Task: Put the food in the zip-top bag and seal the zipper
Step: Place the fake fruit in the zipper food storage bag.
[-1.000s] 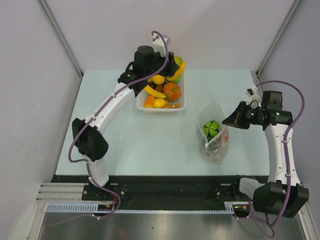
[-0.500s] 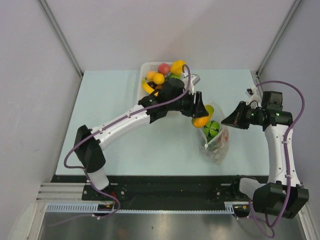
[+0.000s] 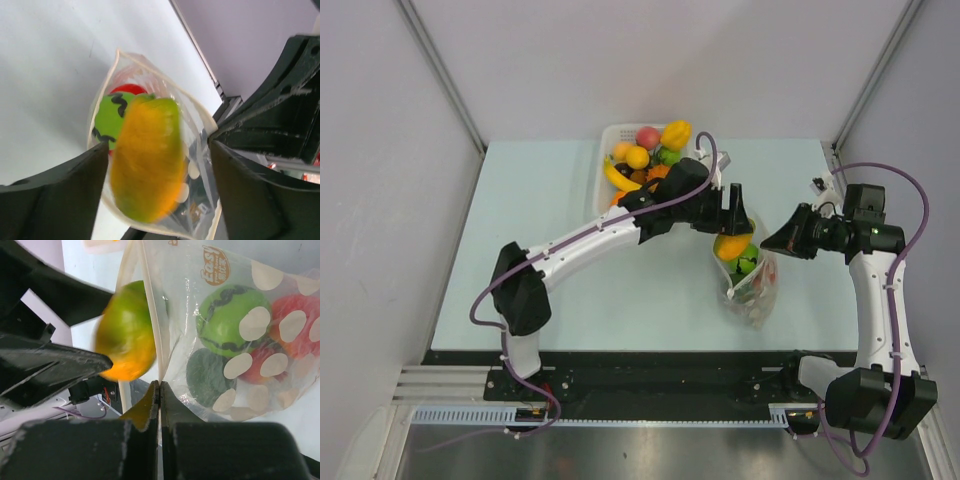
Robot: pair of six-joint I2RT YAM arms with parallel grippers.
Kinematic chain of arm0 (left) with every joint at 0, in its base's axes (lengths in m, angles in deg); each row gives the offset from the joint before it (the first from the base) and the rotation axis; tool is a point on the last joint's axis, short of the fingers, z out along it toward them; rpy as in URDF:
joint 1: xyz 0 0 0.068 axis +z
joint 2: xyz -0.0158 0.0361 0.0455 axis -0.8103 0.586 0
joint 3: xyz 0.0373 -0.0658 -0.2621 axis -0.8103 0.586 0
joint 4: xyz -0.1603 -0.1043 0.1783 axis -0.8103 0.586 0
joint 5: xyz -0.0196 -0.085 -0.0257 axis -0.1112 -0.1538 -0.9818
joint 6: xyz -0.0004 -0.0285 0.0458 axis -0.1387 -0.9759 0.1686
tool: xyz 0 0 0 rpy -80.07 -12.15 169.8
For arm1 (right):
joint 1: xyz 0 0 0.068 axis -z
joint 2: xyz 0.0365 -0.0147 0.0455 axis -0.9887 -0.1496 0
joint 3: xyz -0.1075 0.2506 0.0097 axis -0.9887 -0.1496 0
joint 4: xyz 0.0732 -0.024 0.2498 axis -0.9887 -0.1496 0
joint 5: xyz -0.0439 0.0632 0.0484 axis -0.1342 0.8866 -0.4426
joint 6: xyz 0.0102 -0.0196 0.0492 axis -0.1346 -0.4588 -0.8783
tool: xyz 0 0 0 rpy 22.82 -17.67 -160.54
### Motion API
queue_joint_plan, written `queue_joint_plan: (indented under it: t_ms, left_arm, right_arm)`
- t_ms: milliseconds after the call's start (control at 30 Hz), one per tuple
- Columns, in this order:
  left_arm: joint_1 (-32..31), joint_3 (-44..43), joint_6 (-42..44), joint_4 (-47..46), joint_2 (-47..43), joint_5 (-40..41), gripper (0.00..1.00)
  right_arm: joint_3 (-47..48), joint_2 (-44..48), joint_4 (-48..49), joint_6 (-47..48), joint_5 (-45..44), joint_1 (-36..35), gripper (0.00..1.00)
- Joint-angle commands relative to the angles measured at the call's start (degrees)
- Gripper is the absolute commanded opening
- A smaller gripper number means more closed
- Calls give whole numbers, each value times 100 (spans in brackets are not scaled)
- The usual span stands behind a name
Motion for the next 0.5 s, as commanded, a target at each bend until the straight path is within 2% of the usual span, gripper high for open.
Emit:
queue_joint_plan:
  t_ms: [0, 67, 233, 333, 367, 467]
  left_arm:
    - [-14, -449, -105, 50, 56, 277, 93]
    - [30, -449, 176, 15, -85, 252, 100]
    - [521, -335, 852, 41, -498, 549, 100]
    - [1005, -265, 1423, 76, -674, 1085, 97]
    - [1215, -247, 1617, 50, -666, 1539, 96]
    - [1558, -229, 2539, -91, -421, 2016, 95]
  right_arm:
    - [36, 78, 103, 25, 196, 79, 0]
    - [53, 69, 69, 52, 196, 132, 0]
    - [88, -10, -2, 201, 292, 351, 0]
    - [97, -37, -37, 263, 389, 466, 0]
    - [97, -45, -29, 263, 415, 484, 0]
    - [62, -89, -11, 263, 468, 510, 0]
